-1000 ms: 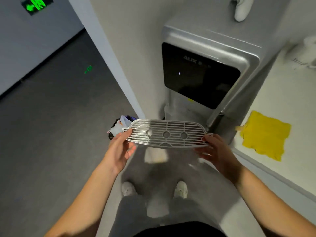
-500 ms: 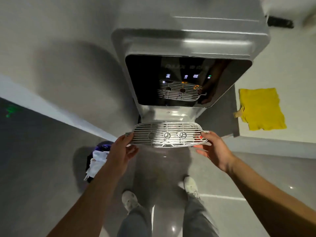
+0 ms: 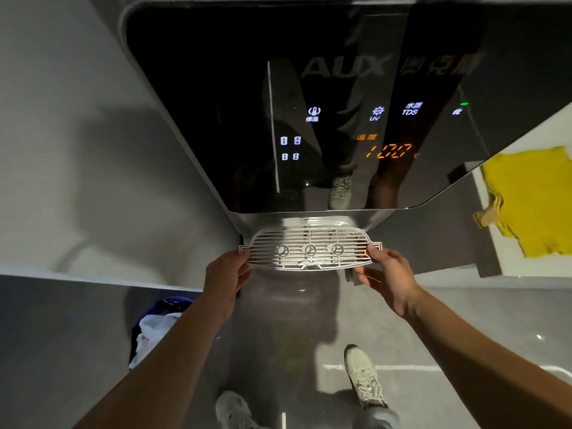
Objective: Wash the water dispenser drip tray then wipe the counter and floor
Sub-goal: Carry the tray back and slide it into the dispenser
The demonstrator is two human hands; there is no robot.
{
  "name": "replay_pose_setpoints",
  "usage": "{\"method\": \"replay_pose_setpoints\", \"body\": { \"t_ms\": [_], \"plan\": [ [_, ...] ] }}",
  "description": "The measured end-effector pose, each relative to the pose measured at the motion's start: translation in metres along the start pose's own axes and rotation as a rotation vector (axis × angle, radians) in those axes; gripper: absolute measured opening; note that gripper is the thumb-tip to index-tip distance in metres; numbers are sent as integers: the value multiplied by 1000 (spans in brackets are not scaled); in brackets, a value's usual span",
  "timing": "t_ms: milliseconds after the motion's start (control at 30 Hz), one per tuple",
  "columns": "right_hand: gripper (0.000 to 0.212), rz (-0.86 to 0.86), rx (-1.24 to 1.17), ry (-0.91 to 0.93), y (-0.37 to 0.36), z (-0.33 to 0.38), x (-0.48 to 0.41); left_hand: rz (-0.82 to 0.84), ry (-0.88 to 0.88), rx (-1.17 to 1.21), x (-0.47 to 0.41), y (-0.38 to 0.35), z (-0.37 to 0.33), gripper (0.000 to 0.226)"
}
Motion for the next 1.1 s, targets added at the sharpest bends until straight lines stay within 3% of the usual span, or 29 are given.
{"method": "replay_pose_setpoints", "body": {
  "t_ms": [167,333,500,633,733,833,1100],
  "plan": [
    [37,-50,-22,-8,-2,-3,-22,-24,-23,-2,-16,-10,7,17],
    [20,-59,18,40,-6,6,-24,-58,-176,-197,-19,-11,-1,18],
    [33,-79,68,78,-15,11,-25,-95,-197,-242,-20,-7,-5,20],
    [26,-89,101,108,-12,11,-26,-83,-230,-326,-23,-13,-14,20],
    [18,-93,140,130,-14,14,-28,-109,-218,-263,-26,-15,-12,18],
    [17,-106,166,134,-14,15,-33,-148,-206,-192,-26,-15,-9,33],
    [22,-116,182,139,-13,12,-37,-141,-222,-258,-22,-19,-16,31]
  ]
}}
Point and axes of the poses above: each hand's wrist, its own x-axis away from the middle knuckle, its own y-axis out of the back of the hand, z = x × y, the point moved 7 cm from there along -x, towards the middle knuckle, and after that the axes turned 9 degrees about x, right-handed, at the moved point
